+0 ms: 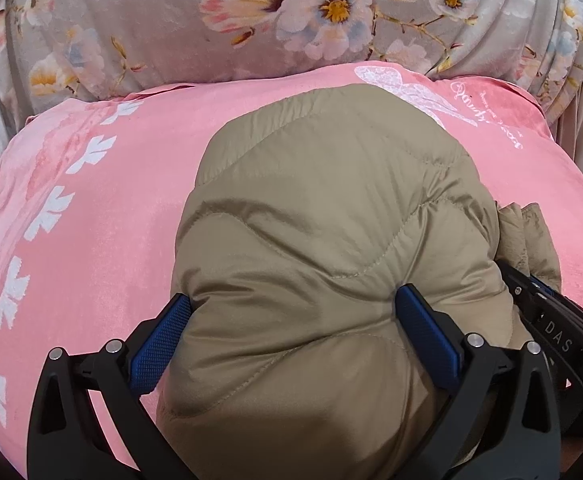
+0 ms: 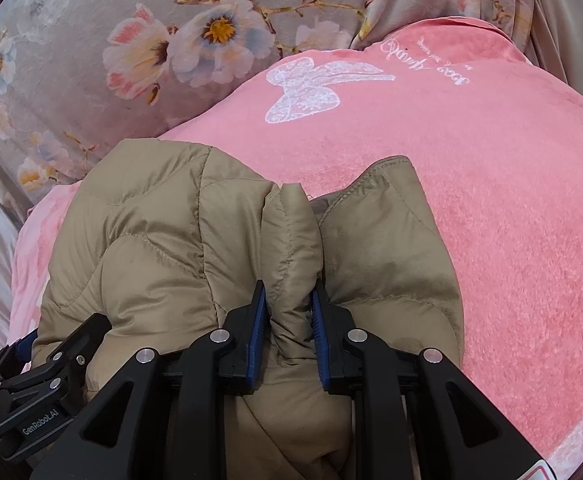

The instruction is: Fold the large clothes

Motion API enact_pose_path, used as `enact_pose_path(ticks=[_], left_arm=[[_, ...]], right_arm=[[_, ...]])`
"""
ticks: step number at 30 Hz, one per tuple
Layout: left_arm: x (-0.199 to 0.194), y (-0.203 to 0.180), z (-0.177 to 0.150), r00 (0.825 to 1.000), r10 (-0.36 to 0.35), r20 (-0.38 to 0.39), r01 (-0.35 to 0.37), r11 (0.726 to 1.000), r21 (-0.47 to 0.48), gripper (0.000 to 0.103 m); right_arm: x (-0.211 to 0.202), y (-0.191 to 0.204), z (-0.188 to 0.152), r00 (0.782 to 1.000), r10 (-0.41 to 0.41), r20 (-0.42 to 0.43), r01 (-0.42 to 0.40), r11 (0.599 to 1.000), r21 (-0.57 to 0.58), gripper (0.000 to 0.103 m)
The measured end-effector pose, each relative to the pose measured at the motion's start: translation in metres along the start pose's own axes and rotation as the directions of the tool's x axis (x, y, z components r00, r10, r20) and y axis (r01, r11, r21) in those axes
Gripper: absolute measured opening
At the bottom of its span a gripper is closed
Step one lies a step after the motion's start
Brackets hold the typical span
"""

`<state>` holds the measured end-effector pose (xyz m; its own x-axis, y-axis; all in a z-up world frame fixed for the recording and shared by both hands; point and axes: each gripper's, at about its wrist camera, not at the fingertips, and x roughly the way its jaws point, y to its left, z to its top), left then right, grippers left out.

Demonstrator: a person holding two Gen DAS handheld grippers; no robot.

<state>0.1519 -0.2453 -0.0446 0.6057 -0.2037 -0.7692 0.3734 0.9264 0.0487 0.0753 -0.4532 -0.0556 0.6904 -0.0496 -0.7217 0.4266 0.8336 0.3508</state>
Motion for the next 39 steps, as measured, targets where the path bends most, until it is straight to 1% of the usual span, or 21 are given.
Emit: enact_pose_path(ticks=[1, 3, 4, 5, 7, 8, 9, 12, 14, 16, 18, 20, 23, 27, 39], left_arm=[[0.0, 0.001, 0.0, 1.0, -0.003, 0.0, 0.003, 1.0, -0.001, 0.098], [-0.003, 0.005, 0.0, 0.999, -0.03, -0.011, 0.03, 1.0, -0.004, 0.098], [-0.005, 0.008, 0.001, 0.999, -0.043, -0.022, 0.043, 0.999, -0.003, 0.098], [-0.01, 0.013, -0.001, 0.998, -0.057, -0.039, 0.057, 0.998, -0.005, 0.098], [-0.025, 0.028, -0.006, 0.993, -0.09, -0.079, 0.086, 0.995, -0.048, 0.098], [-0.031, 0.032, -0.009, 0.989, -0.113, -0.095, 0.107, 0.992, -0.065, 0.098], [-0.039, 0.036, -0.012, 0.985, -0.132, -0.11, 0.125, 0.989, -0.074, 0.098], [-0.058, 0.037, -0.025, 0.984, -0.121, -0.128, 0.117, 0.992, -0.039, 0.098], [-0.068, 0.033, -0.034, 0.985, -0.108, -0.136, 0.109, 0.994, -0.001, 0.098], [-0.074, 0.031, -0.042, 0.984, -0.104, -0.144, 0.108, 0.994, 0.025, 0.098], [-0.075, 0.032, -0.049, 0.981, -0.106, -0.161, 0.113, 0.993, 0.036, 0.098], [-0.072, 0.033, -0.054, 0.978, -0.111, -0.175, 0.117, 0.993, 0.026, 0.098], [-0.066, 0.032, -0.057, 0.976, -0.108, -0.186, 0.114, 0.993, 0.02, 0.098], [-0.062, 0.029, -0.06, 0.979, -0.093, -0.184, 0.101, 0.994, 0.035, 0.098], [-0.053, 0.021, -0.067, 0.983, -0.06, -0.171, 0.071, 0.996, 0.056, 0.098]], right_arm=[[0.0, -0.003, 0.002, 1.0, 0.015, -0.005, -0.015, 1.0, 0.005, 0.019], [-0.009, -0.006, 0.003, 0.999, 0.018, -0.029, -0.017, 0.999, 0.032, 0.022], [-0.02, -0.008, 0.002, 0.999, 0.02, -0.041, -0.018, 0.998, 0.061, 0.026], [-0.031, -0.007, -0.004, 0.999, 0.03, -0.036, -0.027, 0.997, 0.077, 0.028], [-0.057, -0.01, -0.015, 0.997, 0.052, -0.048, -0.048, 0.996, 0.079, 0.041], [-0.065, -0.011, -0.021, 0.997, 0.056, -0.061, -0.052, 0.996, 0.076, 0.043], [-0.075, -0.013, -0.03, 0.995, 0.066, -0.074, -0.06, 0.995, 0.078, 0.043], [-0.089, -0.019, -0.052, 0.986, 0.117, -0.12, -0.106, 0.99, 0.092, 0.044], [-0.095, -0.022, -0.064, 0.982, 0.112, -0.151, -0.097, 0.99, 0.103, 0.044], [-0.097, -0.02, -0.074, 0.98, 0.097, -0.172, -0.083, 0.993, 0.087, 0.044], [-0.098, -0.017, -0.08, 0.982, 0.064, -0.177, -0.055, 0.997, 0.059, 0.042], [-0.094, -0.012, -0.083, 0.984, 0.03, -0.177, -0.026, 0.999, 0.027, 0.04], [-0.085, -0.008, -0.087, 0.985, 0.004, -0.175, -0.002, 1.0, 0.008, 0.039], [-0.077, -0.002, -0.09, 0.986, -0.026, -0.162, 0.025, 1.0, -0.011, 0.039], [-0.073, -0.006, -0.097, 0.989, -0.011, -0.15, 0.011, 1.0, 0.001, 0.039]])
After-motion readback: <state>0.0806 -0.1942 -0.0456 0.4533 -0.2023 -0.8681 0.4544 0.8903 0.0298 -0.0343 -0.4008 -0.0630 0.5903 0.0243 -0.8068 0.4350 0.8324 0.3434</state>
